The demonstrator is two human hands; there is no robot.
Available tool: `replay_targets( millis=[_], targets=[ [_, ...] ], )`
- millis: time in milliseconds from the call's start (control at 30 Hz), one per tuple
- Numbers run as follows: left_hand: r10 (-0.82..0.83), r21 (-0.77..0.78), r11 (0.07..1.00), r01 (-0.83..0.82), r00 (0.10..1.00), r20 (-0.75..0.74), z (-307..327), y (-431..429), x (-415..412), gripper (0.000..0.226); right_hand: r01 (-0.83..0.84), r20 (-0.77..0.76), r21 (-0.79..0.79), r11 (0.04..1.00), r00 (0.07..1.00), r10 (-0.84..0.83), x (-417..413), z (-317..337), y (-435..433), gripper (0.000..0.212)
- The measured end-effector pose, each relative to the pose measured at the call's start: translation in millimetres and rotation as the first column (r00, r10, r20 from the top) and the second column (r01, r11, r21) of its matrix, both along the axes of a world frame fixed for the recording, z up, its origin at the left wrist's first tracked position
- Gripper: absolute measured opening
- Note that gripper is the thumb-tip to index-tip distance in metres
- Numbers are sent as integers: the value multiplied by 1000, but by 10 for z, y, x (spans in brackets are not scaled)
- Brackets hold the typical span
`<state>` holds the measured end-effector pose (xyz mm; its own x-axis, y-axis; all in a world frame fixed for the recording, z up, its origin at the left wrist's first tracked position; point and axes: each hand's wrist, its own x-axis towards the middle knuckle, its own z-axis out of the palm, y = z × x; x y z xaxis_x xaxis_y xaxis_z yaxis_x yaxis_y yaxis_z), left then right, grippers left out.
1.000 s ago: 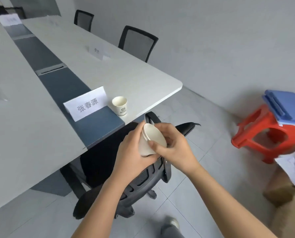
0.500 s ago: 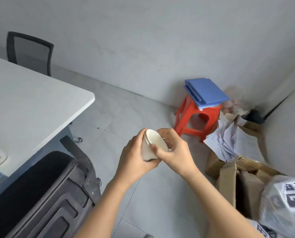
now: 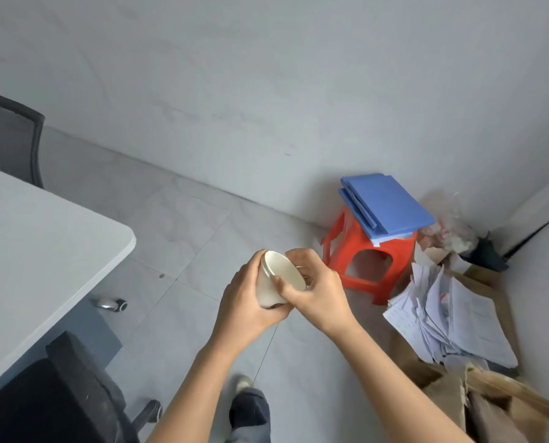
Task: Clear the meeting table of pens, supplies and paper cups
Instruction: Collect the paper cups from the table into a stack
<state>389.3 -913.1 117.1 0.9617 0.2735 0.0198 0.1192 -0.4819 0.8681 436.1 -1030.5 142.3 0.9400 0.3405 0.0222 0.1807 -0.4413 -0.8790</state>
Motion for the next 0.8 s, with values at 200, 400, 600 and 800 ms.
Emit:
replay_targets(
  millis=[200,400,600,800],
  targets=[
    [-15,-82,996,17,1000,27,98,531,1051,69,4,38,-57,998,999,-2,1060,103,530,33],
    [35,-142,989,-32,999,17,43,982,1739,72,-59,9,-66,996,998,60,1809,113,991,42],
    [149,-132,979,-153,988,-39,-107,1428,2273,70,-195,-91,-13,981,977,193,2512,-73,1512,40],
    [262,-118,956,-268,963,-68,-42,1880,3070,63,-353,-123,51,934,926,357,3506,-83,2040,36]
  ],
)
